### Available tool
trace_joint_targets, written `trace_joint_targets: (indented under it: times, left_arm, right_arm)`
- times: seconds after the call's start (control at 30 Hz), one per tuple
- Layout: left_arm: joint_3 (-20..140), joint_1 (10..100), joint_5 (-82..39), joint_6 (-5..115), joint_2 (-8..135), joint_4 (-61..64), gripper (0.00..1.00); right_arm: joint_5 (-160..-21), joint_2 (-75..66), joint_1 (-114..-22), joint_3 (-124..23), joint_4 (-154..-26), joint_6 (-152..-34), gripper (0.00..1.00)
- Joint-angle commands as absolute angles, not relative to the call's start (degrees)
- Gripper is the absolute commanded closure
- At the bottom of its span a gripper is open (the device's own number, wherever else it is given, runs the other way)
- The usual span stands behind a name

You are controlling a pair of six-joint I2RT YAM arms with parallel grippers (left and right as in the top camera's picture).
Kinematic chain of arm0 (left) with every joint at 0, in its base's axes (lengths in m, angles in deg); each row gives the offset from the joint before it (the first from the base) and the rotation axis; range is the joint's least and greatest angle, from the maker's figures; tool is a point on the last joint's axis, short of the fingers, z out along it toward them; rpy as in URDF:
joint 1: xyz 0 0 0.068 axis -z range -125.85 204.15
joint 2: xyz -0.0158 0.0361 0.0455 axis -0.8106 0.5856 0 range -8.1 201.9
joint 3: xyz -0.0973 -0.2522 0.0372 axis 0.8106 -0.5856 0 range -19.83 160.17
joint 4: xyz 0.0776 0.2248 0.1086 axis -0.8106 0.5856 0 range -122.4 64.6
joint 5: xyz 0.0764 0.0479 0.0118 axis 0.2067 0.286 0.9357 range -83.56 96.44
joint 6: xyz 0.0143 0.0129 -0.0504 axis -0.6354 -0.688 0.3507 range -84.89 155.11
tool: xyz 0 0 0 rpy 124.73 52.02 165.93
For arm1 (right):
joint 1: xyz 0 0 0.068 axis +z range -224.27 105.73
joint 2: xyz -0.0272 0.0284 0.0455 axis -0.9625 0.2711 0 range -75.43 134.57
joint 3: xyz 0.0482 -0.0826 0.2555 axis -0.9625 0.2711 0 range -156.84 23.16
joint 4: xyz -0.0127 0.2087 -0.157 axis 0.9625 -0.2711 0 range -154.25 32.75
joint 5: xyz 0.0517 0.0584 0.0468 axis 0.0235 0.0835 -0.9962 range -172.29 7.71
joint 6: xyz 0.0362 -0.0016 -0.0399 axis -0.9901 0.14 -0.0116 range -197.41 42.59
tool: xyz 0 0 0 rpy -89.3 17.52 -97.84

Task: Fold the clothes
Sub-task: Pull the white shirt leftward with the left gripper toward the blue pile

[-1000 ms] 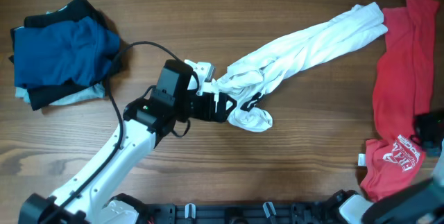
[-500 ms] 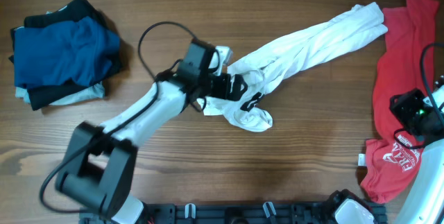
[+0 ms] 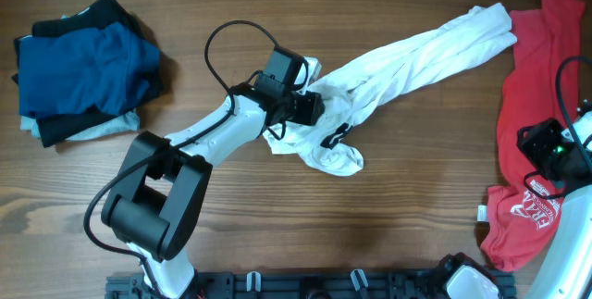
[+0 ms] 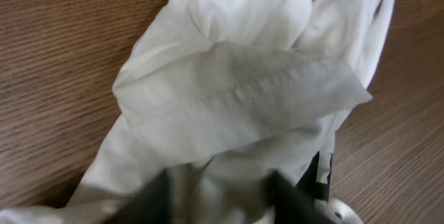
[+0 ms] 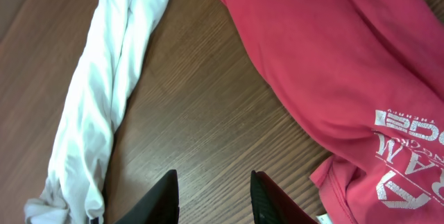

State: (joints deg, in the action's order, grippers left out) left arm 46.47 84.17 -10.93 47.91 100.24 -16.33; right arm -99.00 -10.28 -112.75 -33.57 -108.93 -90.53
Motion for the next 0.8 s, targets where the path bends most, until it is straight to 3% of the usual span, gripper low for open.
trace_joint_targets:
  times: [0.0,0.13,0.3,0.47,0.6,0.67,0.7,0.73,0.77]
  left_arm:
    - [47.4,84.3,-10.4,47.1,99.5,-16.1,0.96]
    - [47.7,84.0,-9.2,47.1,95.5,-16.1,0.96]
    - [47.8,82.0,0.9,47.5,86.6,-17.0,0.96]
    - [47.8,74.8,14.9,47.5,80.5,-23.4,0.96]
    - [47.8,65.0,17.4,50.0,81.3,-24.9,0.93]
    - [47.8,60.3,16.9,52.4,81.9,-23.1,0.49]
    - [47.8,58.8,15.8,52.5,82.1,-22.5,0.39]
    - [47.8,56.8,14.0,52.5,82.4,-21.7,0.16]
    - [47.8,55.0,11.6,52.5,82.5,-20.7,0.0]
  right_arm:
    - [-100.0,-10.5,-112.5,-34.2,-108.9,-89.4,0.66]
    - [-99.7,-10.5,-112.5,-34.2,-108.9,-89.4,0.66]
    - [-99.7,-10.5,-112.5,-34.2,-108.9,-89.3,0.66]
    - [-99.7,-10.5,-112.5,-34.2,-108.9,-89.3,0.66]
    - [-99.8,-10.5,-112.5,-34.2,-109.0,-88.9,0.66]
    - [-99.7,-10.5,-112.5,-34.2,-109.2,-88.9,0.66]
    - [-99.8,-10.5,-112.5,-34.2,-109.2,-88.9,0.66]
    - [-99.8,-10.5,-112.5,-34.2,-109.2,-88.9,0.66]
    - [-99.8,-10.5,-112.5,-34.2,-109.2,-88.9,0.66]
